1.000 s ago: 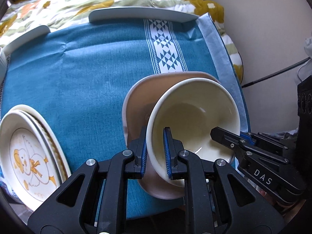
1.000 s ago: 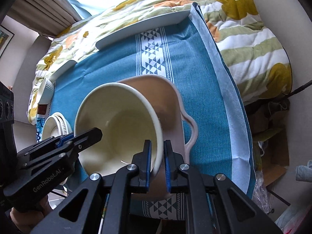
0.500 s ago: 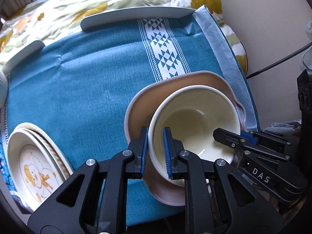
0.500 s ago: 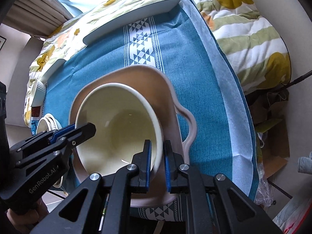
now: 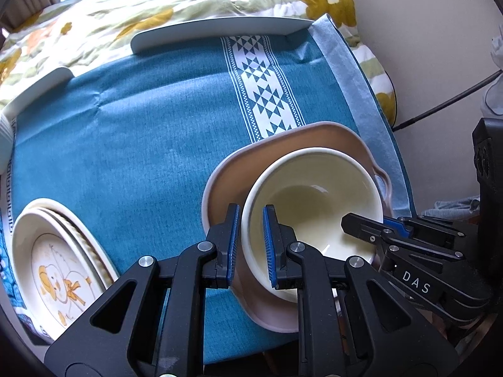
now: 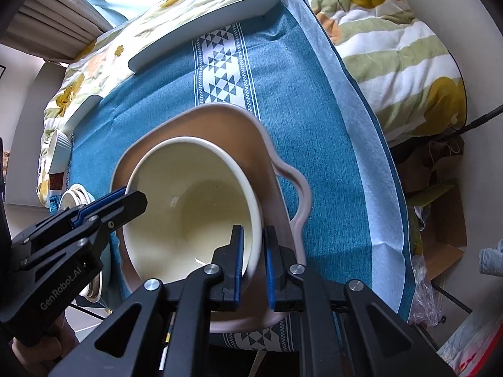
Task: Organize plates and bowls
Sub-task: 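Lower the cream bowl into the basin and open the right gripper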
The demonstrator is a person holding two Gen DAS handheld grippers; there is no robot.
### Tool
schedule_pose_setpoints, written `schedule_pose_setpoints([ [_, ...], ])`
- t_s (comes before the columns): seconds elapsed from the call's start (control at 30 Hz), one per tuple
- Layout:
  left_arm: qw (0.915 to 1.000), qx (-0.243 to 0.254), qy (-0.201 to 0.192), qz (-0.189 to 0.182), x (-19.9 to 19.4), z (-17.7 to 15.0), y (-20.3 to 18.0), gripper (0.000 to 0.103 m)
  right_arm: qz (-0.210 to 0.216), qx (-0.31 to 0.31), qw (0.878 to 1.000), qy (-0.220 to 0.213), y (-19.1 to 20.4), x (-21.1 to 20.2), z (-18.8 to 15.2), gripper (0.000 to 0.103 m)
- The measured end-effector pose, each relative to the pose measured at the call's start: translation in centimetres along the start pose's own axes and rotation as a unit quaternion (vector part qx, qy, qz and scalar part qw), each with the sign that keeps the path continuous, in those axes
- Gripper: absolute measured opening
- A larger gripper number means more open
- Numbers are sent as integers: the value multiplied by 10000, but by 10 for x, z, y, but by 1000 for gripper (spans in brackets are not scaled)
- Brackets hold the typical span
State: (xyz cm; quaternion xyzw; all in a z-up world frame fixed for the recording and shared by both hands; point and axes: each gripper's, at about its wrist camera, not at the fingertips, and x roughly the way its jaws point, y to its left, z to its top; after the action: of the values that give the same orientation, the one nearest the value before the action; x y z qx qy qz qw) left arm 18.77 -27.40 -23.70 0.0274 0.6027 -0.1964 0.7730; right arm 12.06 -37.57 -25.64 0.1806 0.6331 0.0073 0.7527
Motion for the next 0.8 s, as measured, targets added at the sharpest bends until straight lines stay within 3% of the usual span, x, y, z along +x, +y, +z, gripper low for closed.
schedule_pose_setpoints([
  [0.37,9999,25,-156,2,-17,-1,0,13,95,477,9982,346,-5,-4,6,14],
  [0.47,9998,12,-217,-1,-24,-1,0,13,121,470,9980,396,0,-7,6,24],
  [0.6,9993,-97,-365,-38,-45,-2,5,13,242,407,9984,301,8,-21,6,57],
  [0.8,9954,-468,-839,-27,-100,-10,24,13,273,262,9993,65,18,-52,14,62],
])
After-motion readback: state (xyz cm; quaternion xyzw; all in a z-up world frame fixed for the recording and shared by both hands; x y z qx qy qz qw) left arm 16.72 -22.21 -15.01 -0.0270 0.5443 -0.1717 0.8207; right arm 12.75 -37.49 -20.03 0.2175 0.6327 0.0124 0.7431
